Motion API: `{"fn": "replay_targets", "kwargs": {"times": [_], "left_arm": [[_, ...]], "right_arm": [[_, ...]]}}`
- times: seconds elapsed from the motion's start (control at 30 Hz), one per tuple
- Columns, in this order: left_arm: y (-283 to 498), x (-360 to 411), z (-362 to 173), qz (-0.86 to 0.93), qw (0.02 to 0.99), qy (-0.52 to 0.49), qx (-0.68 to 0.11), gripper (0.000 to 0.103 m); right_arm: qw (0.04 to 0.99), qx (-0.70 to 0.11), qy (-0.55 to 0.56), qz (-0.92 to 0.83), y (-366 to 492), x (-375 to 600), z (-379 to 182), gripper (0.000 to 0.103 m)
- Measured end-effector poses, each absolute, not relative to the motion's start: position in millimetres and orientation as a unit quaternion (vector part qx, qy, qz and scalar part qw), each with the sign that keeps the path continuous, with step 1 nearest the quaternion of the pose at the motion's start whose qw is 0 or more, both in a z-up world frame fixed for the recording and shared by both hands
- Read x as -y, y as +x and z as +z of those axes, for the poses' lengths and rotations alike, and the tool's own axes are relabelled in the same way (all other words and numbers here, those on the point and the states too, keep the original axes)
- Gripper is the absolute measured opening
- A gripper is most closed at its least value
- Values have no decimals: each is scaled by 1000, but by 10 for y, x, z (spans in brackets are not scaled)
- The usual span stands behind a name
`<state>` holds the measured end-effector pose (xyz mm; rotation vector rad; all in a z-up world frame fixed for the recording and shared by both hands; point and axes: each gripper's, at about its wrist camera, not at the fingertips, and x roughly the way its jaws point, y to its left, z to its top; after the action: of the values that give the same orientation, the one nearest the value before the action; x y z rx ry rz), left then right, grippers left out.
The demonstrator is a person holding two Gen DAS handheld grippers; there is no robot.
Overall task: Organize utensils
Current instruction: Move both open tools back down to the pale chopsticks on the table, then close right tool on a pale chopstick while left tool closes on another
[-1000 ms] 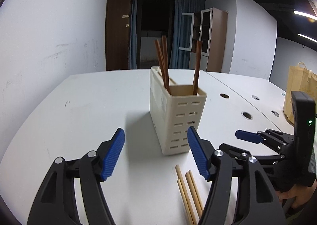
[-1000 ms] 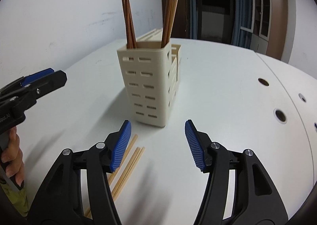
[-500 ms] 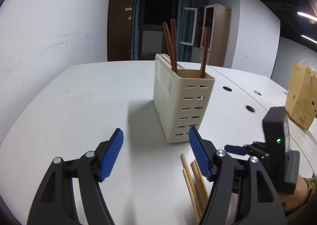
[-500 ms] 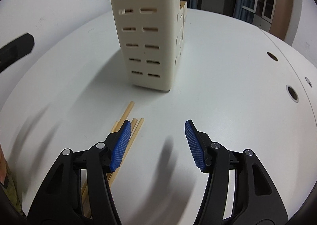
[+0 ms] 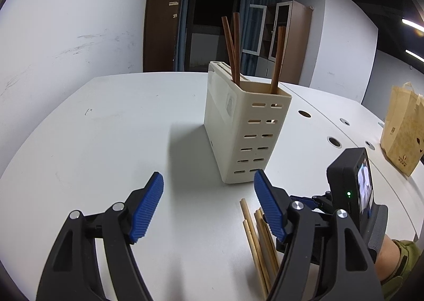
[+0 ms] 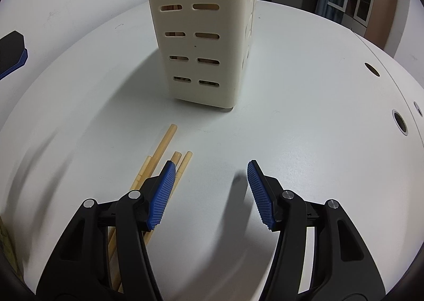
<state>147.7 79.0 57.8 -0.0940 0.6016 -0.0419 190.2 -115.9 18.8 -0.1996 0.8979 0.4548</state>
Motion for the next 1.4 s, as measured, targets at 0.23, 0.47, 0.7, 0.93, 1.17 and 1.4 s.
{"fn": "replay_targets", "kwargs": {"times": [0.23, 0.47, 0.7, 0.93, 1.17, 1.4], "left_arm": [[1498, -784, 549, -15, 952, -45, -303, 70], [1550, -745, 476, -16, 945, -40, -323, 70], [1655, -628, 288, -17, 932, -10, -362, 70], [1771, -520, 46, -47, 913, -14, -406, 70], [1811, -408, -137, -50, 901, 0, -430, 68], [1844, -292, -270, -48, 893, 26, -447, 68]], "right_arm": [[871, -430, -101, 217, 1872, 1156, 169, 59], [871, -430, -105, 214, 1806, 1193, 174, 45], [869, -423, -107, 233, 1718, 1260, 181, 25], [868, -425, -95, 239, 1643, 1378, 185, 13], [868, -426, -86, 238, 1565, 1438, 201, 6], [869, -427, -82, 236, 1515, 1459, 210, 6]]}}
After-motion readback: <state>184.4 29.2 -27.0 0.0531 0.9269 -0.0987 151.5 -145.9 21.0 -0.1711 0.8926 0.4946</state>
